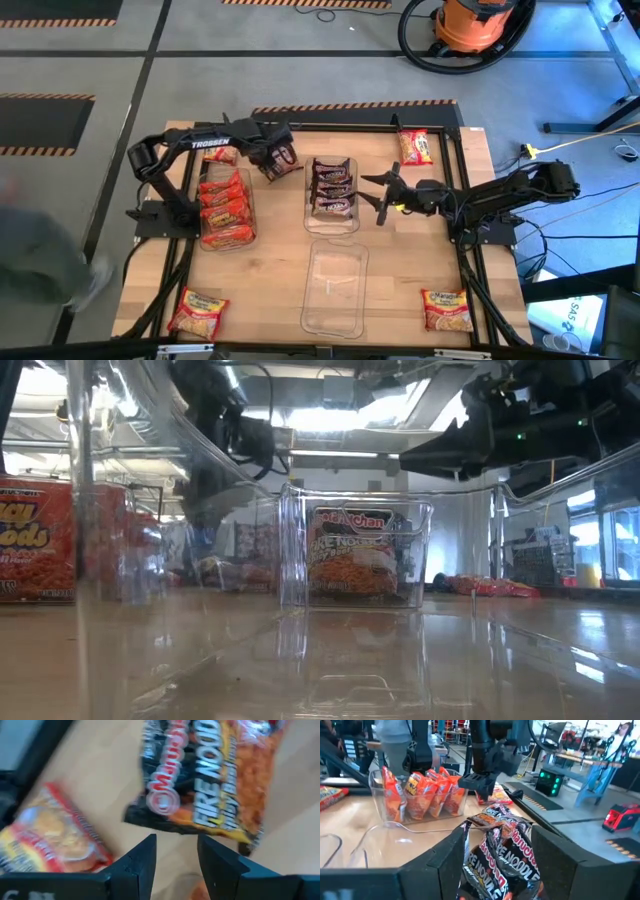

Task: Sort Maruchan noodles
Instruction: Put the black noodle pack into the top right transparent bin

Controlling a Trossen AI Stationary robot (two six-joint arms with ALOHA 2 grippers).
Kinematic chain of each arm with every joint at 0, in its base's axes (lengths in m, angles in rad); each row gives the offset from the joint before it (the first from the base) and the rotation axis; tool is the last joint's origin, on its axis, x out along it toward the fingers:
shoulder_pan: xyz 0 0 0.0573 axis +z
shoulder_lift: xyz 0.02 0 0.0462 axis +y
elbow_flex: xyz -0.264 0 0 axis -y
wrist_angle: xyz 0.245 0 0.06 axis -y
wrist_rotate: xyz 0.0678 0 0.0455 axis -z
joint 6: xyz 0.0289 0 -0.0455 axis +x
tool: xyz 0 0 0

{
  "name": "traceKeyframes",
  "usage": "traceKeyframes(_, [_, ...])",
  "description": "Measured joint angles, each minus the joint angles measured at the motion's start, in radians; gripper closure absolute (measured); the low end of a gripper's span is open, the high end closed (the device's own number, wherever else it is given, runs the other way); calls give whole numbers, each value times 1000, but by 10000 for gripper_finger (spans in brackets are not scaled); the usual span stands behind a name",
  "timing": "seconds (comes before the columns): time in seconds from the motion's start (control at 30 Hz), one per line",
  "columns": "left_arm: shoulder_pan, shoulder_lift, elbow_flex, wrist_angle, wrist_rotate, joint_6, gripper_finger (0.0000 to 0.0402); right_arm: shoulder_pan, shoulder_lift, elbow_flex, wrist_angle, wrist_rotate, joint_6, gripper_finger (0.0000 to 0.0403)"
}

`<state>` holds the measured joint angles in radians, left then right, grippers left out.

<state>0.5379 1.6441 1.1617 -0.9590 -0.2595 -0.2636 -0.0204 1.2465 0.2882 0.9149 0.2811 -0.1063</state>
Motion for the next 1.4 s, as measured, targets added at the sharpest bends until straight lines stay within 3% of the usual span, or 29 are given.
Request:
traceKeyframes(0.17, [45,27,-48,112,63,138,265,0,0,0,-1,22,-33,196])
traceKeyframes(0.37, [104,75,-48,255,11,314,265,0,0,0,-11,23,-34,196])
traceKeyframes(0.5, [140,122,-48,432,46,418,265,0,0,0,-26,23,-32,196])
traceKeyframes(0.67, [159,203,-47,644,205,466,266,0,0,0,-29,25,-30,196])
traceKeyframes(0.9, [146,225,-48,952,203,485,266,-34,1,34,-41,49,2,196])
traceKeyframes(1.03, [149,225,-48,1077,270,507,266,-110,1,96,-171,28,71,196])
traceKeyframes(1.2, [132,137,-48,1001,215,474,266,-219,1,197,-399,-51,141,196])
traceKeyframes(1.4, [107,-24,-46,667,198,361,266,-353,1,331,-580,-95,160,194])
